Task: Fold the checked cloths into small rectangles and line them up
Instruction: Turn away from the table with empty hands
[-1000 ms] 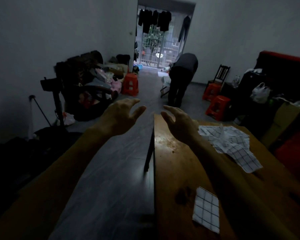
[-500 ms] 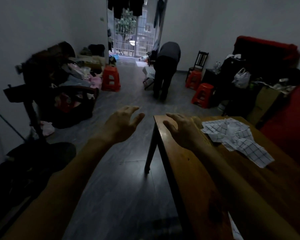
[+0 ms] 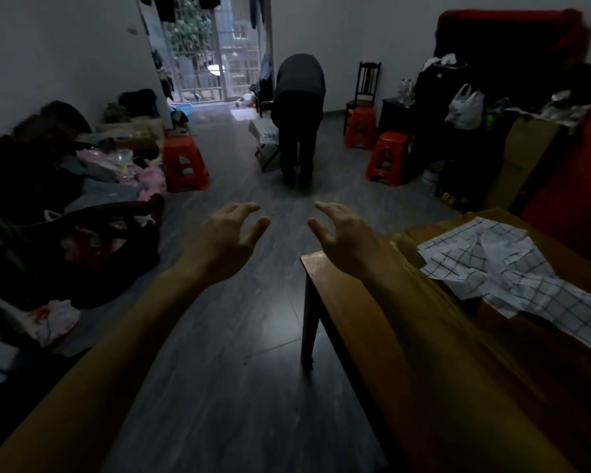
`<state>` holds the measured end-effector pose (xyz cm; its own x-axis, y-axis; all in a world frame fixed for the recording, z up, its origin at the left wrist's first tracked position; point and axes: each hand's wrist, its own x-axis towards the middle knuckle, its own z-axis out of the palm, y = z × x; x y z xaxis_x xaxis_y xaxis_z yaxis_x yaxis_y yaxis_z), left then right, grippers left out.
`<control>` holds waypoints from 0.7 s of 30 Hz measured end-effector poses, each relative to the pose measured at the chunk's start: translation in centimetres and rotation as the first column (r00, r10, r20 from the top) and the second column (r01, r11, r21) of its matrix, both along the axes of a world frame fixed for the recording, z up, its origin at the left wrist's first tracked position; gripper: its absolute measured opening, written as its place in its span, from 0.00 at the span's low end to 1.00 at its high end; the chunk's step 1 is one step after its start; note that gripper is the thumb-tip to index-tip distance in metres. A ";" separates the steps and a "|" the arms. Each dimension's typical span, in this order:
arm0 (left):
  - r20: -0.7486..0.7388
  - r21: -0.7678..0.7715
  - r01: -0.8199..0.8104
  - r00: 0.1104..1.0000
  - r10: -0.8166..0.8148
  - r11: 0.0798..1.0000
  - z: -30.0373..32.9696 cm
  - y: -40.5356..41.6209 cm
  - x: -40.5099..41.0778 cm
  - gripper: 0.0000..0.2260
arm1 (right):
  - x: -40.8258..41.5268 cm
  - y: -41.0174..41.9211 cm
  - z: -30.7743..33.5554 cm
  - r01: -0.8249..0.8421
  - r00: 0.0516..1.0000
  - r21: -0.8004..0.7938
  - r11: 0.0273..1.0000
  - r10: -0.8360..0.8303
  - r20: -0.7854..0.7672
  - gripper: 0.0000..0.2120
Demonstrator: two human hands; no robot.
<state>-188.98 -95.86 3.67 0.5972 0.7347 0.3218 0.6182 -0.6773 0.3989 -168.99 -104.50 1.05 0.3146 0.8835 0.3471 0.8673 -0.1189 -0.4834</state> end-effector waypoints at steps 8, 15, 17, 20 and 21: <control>-0.012 -0.056 0.085 0.996 -0.086 0.995 -3.8 15.3 2.6 0.24 | 3.0 12.8 -3.5 0.125 0.988 -0.112 0.986 -0.114 0.099 0.24; -0.030 -0.024 0.194 0.980 -0.195 0.981 -4.1 31.0 1.8 0.25 | 2.5 26.8 -3.9 0.196 0.978 -0.083 0.977 -0.188 0.095 0.24; -0.049 -0.043 0.227 0.972 -0.229 0.973 -3.6 35.2 1.9 0.27 | 2.2 30.1 -3.4 0.220 0.973 -0.091 0.971 -0.211 0.098 0.24; -0.032 -0.038 0.276 0.960 -0.277 0.961 -3.1 40.8 3.4 0.27 | 3.0 34.4 -2.6 0.279 0.959 -0.080 0.957 -0.274 0.073 0.24; -0.022 -0.045 0.296 0.955 -0.297 0.954 -3.1 42.2 4.1 0.26 | 3.4 35.7 -2.5 0.302 0.953 -0.073 0.951 -0.297 0.066 0.24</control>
<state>-184.87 -53.63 0.57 0.7986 0.5355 0.2747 0.4038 -0.8152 0.4153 -165.61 -68.84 -1.41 0.5520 0.7773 0.3018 0.8100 -0.4140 -0.4154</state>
